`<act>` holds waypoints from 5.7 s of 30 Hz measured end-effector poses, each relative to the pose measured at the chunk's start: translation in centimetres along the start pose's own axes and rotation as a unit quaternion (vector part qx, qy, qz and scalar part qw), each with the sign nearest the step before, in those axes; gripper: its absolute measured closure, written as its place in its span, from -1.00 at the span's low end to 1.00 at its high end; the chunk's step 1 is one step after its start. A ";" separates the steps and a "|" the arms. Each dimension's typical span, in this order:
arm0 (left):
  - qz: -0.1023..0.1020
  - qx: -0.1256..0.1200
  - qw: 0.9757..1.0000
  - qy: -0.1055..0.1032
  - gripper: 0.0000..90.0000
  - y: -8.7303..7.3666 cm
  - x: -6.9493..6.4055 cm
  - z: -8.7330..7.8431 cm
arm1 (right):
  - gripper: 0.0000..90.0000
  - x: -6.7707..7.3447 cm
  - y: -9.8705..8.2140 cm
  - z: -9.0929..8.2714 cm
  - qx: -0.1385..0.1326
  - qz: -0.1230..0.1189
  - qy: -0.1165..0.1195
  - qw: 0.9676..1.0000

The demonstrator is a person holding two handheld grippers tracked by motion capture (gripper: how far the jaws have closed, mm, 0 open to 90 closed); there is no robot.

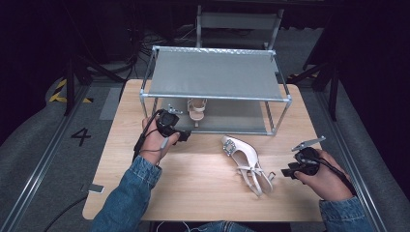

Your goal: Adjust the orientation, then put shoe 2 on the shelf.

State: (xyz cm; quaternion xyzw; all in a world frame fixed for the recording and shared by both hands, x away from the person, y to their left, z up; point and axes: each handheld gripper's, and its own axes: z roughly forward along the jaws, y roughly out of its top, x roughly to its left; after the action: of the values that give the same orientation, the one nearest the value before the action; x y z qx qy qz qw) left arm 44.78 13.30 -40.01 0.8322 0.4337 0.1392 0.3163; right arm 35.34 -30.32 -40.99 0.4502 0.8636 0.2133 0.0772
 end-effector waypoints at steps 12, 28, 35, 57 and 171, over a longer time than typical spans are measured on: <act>-0.001 0.022 1.000 0.011 -0.43 -1.1 0.3 -0.4 | 0.31 4.2 2.8 -0.8 -0.049 -0.059 0.067 0.995; 0.001 0.033 0.999 0.028 -0.42 -2.6 0.8 -1.1 | 0.30 7.9 6.1 0.8 -0.062 -0.128 0.116 0.983; 0.007 0.045 0.998 0.032 -0.43 -3.1 1.0 -1.4 | 0.30 8.7 7.0 2.9 -0.041 -0.141 0.118 0.982; 0.011 0.057 0.998 0.034 -0.45 -3.8 1.0 -1.6 | 0.75 10.2 7.6 7.3 0.014 -0.194 0.074 0.978; -0.009 0.081 0.996 0.039 -0.48 -5.5 2.5 -1.6 | 0.76 5.1 8.6 7.4 -0.021 -0.128 0.015 0.991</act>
State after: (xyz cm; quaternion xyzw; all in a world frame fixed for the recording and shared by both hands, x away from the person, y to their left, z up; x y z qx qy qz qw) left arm 41.93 18.31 -42.42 0.8448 0.4635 0.1333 0.2319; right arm 41.12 -19.63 -43.56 0.3306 0.9106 0.2269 0.1004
